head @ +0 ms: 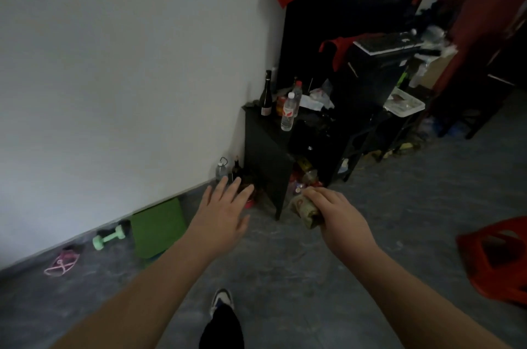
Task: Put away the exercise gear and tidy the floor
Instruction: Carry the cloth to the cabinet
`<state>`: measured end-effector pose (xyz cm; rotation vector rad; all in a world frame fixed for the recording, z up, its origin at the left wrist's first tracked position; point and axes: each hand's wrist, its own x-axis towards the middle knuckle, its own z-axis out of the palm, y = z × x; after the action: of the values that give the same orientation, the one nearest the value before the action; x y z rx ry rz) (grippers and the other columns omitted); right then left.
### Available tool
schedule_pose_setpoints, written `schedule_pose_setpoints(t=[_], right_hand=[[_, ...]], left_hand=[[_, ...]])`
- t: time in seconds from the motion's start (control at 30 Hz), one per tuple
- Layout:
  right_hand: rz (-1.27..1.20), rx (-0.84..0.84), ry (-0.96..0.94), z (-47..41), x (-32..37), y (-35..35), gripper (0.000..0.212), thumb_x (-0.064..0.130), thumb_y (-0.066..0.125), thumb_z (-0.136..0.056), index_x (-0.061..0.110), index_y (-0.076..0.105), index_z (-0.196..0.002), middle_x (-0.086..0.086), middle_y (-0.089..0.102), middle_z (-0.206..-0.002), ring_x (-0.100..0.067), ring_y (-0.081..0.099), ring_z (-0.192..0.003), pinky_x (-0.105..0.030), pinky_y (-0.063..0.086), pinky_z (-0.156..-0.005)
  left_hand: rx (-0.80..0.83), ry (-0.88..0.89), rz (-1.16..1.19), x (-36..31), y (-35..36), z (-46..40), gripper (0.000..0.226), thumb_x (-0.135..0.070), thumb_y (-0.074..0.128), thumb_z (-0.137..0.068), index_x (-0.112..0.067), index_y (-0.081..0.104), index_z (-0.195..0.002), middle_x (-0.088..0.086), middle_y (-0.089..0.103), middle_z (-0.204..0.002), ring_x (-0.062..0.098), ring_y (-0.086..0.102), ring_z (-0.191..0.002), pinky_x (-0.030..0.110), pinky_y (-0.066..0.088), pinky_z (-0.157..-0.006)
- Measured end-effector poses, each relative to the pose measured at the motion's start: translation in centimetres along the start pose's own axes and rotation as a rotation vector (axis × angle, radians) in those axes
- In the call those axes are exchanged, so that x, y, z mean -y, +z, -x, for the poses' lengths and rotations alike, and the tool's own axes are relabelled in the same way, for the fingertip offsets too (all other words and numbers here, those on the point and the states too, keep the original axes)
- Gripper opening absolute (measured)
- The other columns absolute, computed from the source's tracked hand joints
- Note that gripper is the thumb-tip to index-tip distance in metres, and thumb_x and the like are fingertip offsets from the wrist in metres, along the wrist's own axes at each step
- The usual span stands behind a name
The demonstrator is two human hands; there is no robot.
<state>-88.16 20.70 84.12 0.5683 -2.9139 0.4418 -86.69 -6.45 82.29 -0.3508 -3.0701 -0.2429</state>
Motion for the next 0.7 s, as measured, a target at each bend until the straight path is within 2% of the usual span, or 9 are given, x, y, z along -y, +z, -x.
schedule_pose_setpoints(t=[0.3,0.5,0.7], right_hand=[[0.006,0.069,0.163,-20.8,-6.8,7.1,0.072,0.0,0.059,-0.081,0.032,0.044,-0.144,0.007,0.049,-0.144,-0.018,0.043,-0.129,-0.034,0.046,-0.097],[-0.017,0.19,0.227,-29.3,-11.6,10.3,0.068,0.003,0.052,-0.088,0.035,0.037,-0.146,0.008,0.043,-0.148,-0.016,0.037,-0.134,-0.033,0.042,-0.102],[-0.074,0.293,0.198,-36.3,-18.9,13.4,0.068,0.004,0.05,-0.089,0.036,0.036,-0.148,0.01,0.041,-0.149,-0.015,0.038,-0.133,-0.031,0.041,-0.102]], left_hand=[[0.089,0.09,0.089,9.0,4.0,-23.5,0.063,-0.044,0.036,-0.1,-0.033,0.009,-0.155,0.002,0.008,-0.165,0.026,-0.001,-0.151,0.051,0.007,-0.122],[0.192,0.174,0.106,10.1,6.1,-34.7,0.065,-0.041,0.039,-0.098,-0.032,0.011,-0.155,0.002,0.013,-0.164,0.026,0.003,-0.151,0.05,0.009,-0.122],[0.313,0.107,0.163,9.5,9.9,-42.9,0.065,-0.037,0.041,-0.099,-0.032,0.009,-0.155,0.002,0.009,-0.165,0.026,0.0,-0.151,0.049,0.009,-0.122]])
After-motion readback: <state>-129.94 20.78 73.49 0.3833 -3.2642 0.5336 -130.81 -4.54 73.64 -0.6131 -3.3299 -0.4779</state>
